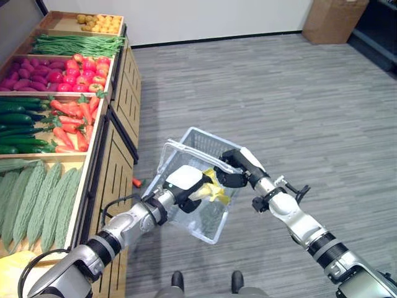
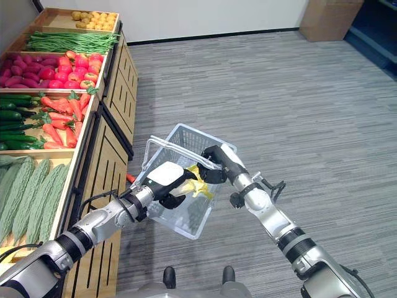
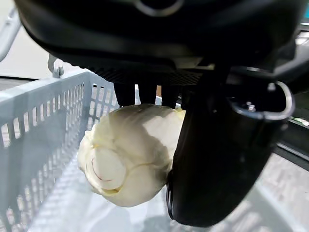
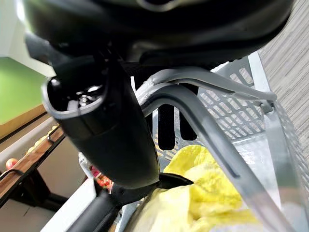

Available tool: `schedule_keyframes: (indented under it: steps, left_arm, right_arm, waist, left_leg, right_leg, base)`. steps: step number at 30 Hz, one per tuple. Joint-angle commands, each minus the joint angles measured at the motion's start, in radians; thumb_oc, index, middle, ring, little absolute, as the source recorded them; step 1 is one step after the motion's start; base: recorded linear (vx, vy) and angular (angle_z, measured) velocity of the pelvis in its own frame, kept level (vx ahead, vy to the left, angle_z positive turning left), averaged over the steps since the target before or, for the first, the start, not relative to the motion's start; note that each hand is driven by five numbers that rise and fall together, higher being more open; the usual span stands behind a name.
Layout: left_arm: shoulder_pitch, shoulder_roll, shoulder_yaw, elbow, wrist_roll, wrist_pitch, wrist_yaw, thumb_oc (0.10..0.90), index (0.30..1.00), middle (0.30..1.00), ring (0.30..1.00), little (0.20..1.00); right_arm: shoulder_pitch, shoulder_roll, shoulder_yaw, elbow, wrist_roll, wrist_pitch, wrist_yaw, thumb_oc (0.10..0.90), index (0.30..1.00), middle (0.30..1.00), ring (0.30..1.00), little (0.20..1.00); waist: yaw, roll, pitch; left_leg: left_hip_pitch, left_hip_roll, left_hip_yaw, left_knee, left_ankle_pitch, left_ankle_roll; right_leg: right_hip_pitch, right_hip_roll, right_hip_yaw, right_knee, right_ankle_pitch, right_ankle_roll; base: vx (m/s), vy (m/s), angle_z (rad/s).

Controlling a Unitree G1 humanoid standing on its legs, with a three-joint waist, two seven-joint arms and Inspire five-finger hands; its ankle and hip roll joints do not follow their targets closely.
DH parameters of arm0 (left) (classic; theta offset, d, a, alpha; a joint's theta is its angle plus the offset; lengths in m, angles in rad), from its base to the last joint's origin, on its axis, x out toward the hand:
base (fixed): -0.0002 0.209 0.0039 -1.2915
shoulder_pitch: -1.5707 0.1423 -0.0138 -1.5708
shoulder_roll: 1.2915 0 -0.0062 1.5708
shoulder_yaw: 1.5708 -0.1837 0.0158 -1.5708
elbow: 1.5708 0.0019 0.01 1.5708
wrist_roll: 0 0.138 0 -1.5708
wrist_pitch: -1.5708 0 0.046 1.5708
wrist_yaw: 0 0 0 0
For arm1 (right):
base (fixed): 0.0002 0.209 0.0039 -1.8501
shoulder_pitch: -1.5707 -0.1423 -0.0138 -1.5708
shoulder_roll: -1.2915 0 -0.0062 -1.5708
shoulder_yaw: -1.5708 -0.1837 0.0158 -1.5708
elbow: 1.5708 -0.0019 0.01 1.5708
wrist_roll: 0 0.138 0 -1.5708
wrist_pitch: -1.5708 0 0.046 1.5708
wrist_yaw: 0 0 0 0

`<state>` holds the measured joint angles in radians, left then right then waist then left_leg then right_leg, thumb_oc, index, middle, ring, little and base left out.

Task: Get the vegetables into the basket

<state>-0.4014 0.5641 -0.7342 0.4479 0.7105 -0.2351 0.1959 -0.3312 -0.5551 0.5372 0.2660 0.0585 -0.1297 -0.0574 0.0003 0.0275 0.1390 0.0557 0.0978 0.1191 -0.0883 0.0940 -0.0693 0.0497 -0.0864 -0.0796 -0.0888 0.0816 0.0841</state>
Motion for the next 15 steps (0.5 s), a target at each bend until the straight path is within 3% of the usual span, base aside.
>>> schedule_keyframes:
  steps: [1,8,15]
  left_arm:
    - [-0.093,-0.015,0.045,0.066,0.053,0.018,0.083,0.9,1.0,1.0,1.0,1.0]
    - [0.016,0.001,0.126,0.051,0.038,0.025,0.091,0.9,1.0,1.0,1.0,1.0]
    - [0.338,-0.025,0.321,-0.086,-0.357,-0.049,-0.02,0.9,1.0,1.0,1.0,1.0]
  right_arm:
    - [-0.068,-0.001,-0.071,-0.138,0.074,-0.154,-0.04,0.4,0.3,0.3,0.3,0.3]
    - [0.012,-0.017,-0.142,-0.093,0.02,-0.137,-0.071,0.4,0.3,0.3,0.3,0.3]
    - [0.165,-0.009,-0.297,-0.035,-0.058,-0.117,-0.108,0.4,0.3,0.3,0.3,0.3]
  waist:
    - [-0.004,-0.042,-0.11]
    - [0.002,-0.042,-0.114]
    - [0.029,-0.044,-0.107]
  left_leg:
    - [0.018,0.018,-0.018,0.001,-0.074,-0.026]
    - [0.024,0.018,-0.018,0.001,-0.073,-0.026]
    - [0.018,0.017,-0.043,0.001,-0.063,-0.024]
  right_leg:
    - [0.015,-0.071,-0.009,0.002,-0.041,0.087]
    - [0.021,-0.069,-0.014,0.002,-0.043,0.084]
    - [0.032,-0.066,-0.035,0.002,-0.045,0.076]
  base:
    - [0.0,-0.006,-0.06]
    - [0.0,0.0,-0.01]
    - [0.0,-0.012,0.04]
